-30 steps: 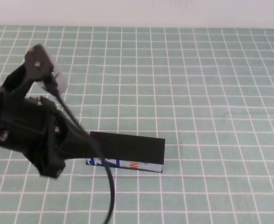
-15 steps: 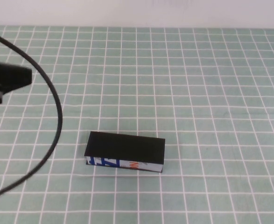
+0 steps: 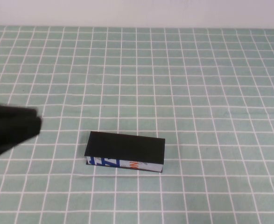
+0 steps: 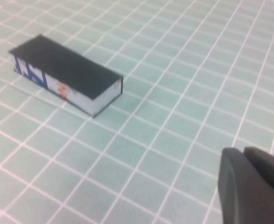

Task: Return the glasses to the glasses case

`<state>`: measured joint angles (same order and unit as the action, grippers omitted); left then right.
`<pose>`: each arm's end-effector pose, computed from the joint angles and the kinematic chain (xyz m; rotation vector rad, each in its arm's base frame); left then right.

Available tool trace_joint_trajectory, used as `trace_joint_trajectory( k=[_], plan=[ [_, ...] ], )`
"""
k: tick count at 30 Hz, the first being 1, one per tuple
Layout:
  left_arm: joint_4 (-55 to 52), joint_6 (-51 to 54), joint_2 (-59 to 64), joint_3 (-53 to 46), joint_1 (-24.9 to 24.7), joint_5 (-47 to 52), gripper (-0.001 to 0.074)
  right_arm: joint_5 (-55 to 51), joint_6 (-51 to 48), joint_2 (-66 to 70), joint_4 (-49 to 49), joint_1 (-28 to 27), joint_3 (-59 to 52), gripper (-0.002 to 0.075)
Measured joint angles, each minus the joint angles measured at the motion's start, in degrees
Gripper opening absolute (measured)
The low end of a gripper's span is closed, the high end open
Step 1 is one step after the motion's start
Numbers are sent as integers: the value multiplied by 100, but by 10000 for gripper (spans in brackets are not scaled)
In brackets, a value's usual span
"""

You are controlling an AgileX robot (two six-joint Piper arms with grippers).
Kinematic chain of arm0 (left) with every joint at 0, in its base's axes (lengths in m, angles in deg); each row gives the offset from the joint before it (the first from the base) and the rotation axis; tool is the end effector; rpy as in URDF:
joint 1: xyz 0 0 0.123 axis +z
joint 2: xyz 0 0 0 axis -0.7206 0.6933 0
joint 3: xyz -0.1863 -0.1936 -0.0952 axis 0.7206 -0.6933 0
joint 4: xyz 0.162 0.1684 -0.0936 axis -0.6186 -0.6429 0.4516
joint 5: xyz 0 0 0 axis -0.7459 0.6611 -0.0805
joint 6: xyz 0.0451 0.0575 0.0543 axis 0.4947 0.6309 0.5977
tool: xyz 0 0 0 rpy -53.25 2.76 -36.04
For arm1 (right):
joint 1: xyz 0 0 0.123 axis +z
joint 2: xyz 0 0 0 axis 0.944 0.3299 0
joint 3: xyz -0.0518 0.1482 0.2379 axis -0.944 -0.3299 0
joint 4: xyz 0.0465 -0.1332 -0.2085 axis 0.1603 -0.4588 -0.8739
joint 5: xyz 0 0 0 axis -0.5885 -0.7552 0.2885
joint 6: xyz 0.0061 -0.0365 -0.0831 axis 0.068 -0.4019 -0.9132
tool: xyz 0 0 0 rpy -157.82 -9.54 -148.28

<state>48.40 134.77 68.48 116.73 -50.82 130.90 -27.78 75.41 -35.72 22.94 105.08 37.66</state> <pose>0.0835 -0.0746 0.4165 0.9703 1.7548 -0.6533 0.0545 0.0227 0.2673 -0.5659 1.8591 0.2161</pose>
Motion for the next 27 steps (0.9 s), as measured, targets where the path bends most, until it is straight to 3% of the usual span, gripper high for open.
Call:
trace_joint_trajectory(
  k=[10,27],
  plan=[
    [-689,-627,-1011,7,-394,-264,-2,26,0,-41,0,0,-144,-12],
    [-657,-631,-1082,22,-541,-98,-2,26,0,-41,0,0,-144,-12]
  ],
)
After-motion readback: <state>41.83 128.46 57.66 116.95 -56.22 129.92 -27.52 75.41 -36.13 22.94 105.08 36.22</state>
